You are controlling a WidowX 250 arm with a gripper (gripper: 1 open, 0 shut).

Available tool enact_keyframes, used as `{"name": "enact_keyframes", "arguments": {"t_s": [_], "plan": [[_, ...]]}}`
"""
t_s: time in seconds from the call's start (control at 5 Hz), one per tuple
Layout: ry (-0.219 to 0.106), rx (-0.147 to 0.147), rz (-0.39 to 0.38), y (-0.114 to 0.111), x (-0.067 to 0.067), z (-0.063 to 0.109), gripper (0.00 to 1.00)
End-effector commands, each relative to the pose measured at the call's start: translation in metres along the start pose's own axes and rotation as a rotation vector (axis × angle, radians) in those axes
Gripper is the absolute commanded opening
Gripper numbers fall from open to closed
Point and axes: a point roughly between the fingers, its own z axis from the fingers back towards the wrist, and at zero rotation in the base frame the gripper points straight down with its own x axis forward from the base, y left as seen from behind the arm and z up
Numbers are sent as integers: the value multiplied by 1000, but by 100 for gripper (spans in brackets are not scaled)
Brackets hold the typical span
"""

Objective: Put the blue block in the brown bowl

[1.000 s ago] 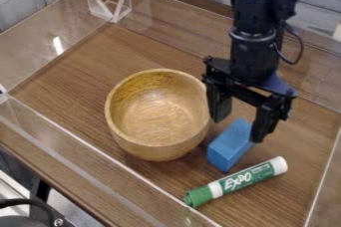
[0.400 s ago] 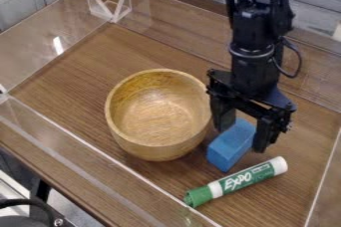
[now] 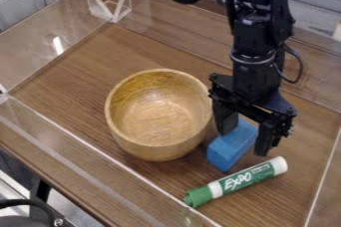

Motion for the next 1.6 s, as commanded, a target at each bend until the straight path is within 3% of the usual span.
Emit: {"name": "enact_keyframes", "arguments": {"t_s": [0.0,0.6,1.4], "plan": [[-42,-2,-17,-4,4,8,100],[-74,-2,-8,-2,5,12,100],[-83,6,1,3,5,-17,100]]}}
